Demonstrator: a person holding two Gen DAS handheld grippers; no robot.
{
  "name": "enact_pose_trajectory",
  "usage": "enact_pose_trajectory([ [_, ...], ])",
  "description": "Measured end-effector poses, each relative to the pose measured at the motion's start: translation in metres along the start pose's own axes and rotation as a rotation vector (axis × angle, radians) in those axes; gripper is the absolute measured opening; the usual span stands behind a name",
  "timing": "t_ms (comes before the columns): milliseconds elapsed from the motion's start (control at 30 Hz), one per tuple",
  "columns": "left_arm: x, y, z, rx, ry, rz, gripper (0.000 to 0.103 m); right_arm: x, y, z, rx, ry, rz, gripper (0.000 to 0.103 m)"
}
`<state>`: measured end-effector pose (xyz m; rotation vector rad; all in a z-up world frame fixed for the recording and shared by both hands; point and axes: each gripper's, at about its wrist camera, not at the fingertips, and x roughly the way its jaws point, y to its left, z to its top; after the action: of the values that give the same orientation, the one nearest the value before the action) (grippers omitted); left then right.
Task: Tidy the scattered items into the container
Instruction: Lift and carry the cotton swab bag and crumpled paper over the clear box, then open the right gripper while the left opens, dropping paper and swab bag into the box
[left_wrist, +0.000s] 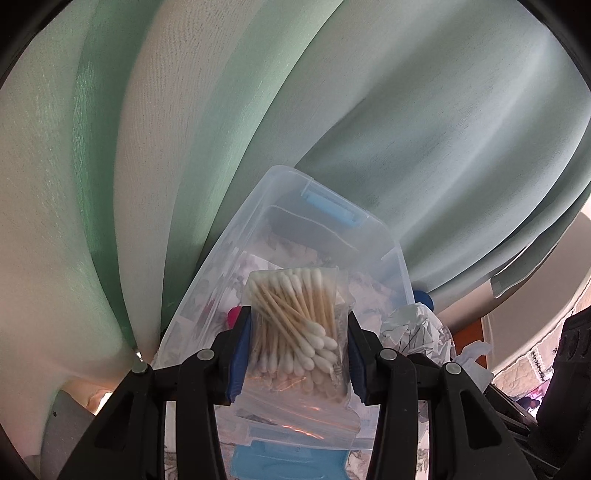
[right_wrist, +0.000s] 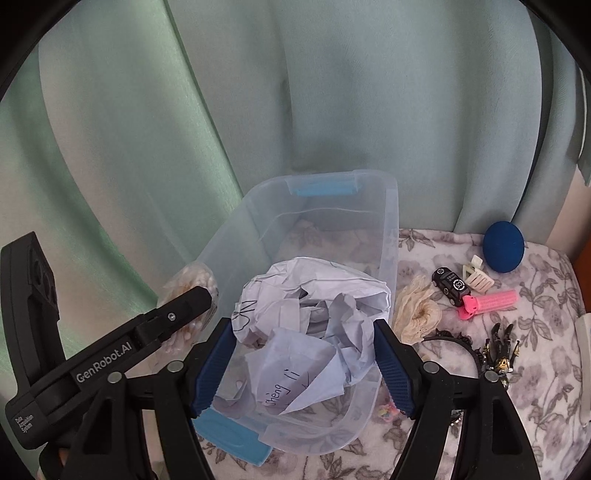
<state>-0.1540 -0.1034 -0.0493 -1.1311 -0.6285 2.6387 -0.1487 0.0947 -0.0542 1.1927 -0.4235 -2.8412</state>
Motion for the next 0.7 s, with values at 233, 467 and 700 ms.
enact_pose_trajectory([
  [233, 0.0031, 0.0001, 0.0009, 0.002, 0.002, -0.001, 0.047, 0.0018, 0.0025, -0.0001, -0.009, 0.004, 0.005, 0.080],
  [467, 0.0025, 0.0006, 0.0018, 0.005, -0.002, -0.004, 0.047, 0.0028, 0.0023, 0.0000, -0.003, -0.002, 0.002, 0.083],
  [700, -0.0006, 0.0021, 0.0026, -0.002, -0.002, 0.002, 0.052, 0.0009, 0.0050, -0.0005, -0.003, -0.011, -0.004, 0.087],
])
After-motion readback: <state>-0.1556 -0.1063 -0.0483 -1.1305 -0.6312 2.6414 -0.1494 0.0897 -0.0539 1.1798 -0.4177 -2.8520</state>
